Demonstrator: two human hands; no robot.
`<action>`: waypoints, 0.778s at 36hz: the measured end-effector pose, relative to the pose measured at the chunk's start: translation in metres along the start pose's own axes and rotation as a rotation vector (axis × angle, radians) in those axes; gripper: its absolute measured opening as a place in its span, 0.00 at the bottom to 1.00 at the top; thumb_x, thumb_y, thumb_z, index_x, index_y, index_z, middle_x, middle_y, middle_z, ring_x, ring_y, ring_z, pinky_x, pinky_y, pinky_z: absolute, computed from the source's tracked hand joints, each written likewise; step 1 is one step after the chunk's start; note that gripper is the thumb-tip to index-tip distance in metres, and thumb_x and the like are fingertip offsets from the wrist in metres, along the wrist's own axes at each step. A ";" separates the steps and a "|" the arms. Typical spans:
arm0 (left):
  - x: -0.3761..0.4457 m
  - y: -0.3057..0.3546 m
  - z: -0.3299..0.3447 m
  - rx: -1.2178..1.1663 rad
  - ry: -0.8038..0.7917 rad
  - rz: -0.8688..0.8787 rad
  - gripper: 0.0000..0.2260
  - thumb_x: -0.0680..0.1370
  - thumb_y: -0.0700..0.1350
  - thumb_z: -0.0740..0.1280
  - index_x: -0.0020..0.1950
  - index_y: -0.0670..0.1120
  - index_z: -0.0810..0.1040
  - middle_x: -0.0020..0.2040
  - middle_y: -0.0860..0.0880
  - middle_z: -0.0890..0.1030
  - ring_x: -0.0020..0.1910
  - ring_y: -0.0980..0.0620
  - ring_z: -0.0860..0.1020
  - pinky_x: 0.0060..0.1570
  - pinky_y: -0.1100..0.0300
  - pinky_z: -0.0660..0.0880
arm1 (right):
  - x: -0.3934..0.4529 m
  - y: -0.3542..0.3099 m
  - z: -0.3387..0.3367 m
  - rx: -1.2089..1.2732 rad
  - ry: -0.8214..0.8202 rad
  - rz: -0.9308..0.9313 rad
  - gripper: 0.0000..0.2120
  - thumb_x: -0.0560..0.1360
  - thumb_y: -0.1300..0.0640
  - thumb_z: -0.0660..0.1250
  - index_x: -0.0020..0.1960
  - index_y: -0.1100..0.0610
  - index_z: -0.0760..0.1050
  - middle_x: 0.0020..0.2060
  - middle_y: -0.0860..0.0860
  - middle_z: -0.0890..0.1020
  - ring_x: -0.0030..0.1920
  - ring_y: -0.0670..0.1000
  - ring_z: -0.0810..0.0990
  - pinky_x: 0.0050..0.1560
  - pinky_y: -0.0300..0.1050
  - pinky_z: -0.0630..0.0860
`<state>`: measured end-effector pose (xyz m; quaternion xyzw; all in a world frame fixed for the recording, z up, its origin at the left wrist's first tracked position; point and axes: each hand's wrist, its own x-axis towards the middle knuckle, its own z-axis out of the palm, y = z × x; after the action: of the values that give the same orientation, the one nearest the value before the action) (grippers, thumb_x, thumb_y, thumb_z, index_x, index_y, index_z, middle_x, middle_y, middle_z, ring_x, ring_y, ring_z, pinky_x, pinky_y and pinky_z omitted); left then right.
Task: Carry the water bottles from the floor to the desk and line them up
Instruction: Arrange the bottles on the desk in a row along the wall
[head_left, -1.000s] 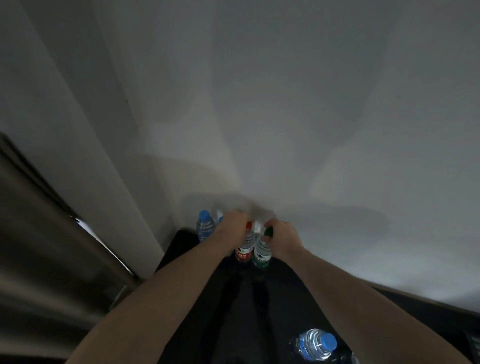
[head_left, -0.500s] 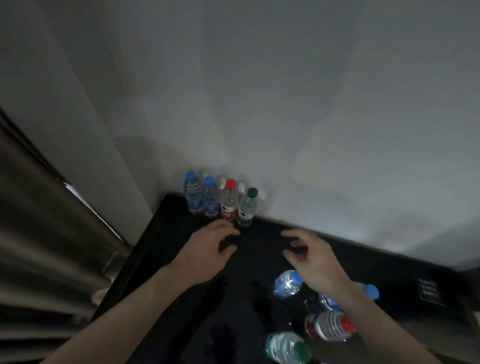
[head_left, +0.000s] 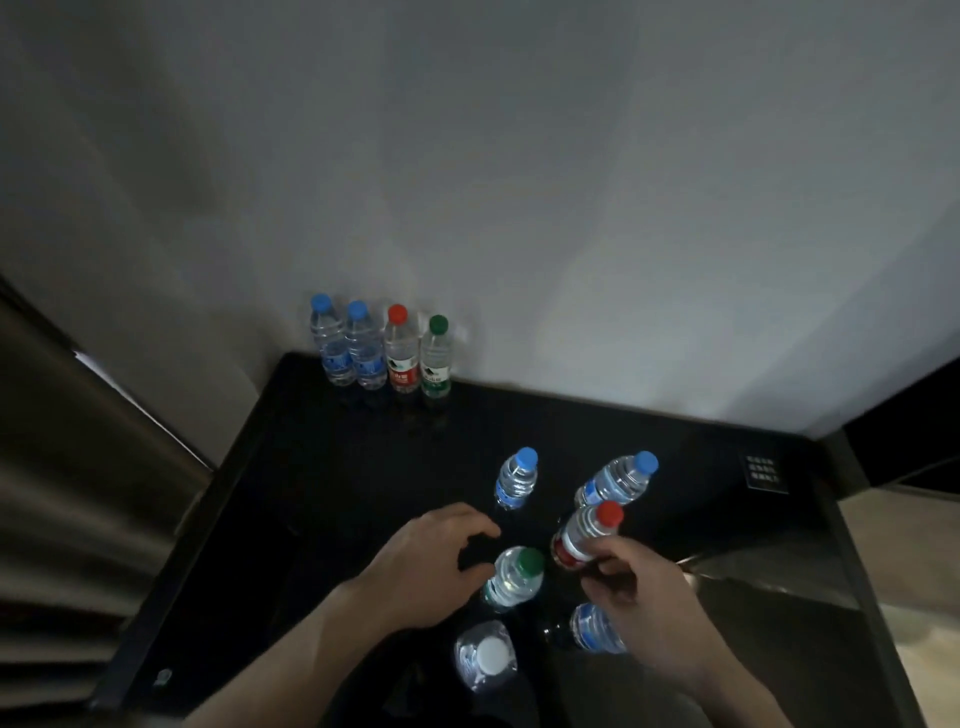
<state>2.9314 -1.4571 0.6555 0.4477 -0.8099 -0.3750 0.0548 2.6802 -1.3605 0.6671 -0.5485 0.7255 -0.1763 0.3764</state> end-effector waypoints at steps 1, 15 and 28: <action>0.001 0.007 0.001 0.021 -0.008 0.012 0.18 0.77 0.56 0.69 0.67 0.58 0.75 0.63 0.64 0.74 0.56 0.64 0.76 0.58 0.63 0.75 | -0.003 0.004 -0.002 -0.022 0.004 -0.004 0.19 0.75 0.56 0.74 0.58 0.36 0.75 0.53 0.34 0.80 0.56 0.33 0.77 0.52 0.32 0.75; -0.033 0.044 0.036 0.246 -0.069 -0.356 0.26 0.67 0.72 0.66 0.59 0.59 0.76 0.45 0.59 0.77 0.44 0.59 0.77 0.45 0.60 0.76 | -0.016 0.027 -0.032 -0.163 -0.099 -0.214 0.21 0.76 0.51 0.73 0.67 0.39 0.73 0.60 0.35 0.76 0.59 0.38 0.76 0.60 0.36 0.75; -0.044 0.058 0.067 0.394 0.061 -0.450 0.09 0.75 0.58 0.65 0.50 0.55 0.76 0.44 0.53 0.81 0.44 0.51 0.80 0.45 0.55 0.76 | 0.037 0.004 0.019 -0.433 -0.214 -0.448 0.26 0.78 0.61 0.69 0.73 0.46 0.70 0.67 0.49 0.76 0.65 0.52 0.78 0.62 0.47 0.76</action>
<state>2.8892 -1.3677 0.6568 0.6290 -0.7455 -0.1997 -0.0931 2.6874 -1.3907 0.6384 -0.7771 0.5637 -0.0377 0.2773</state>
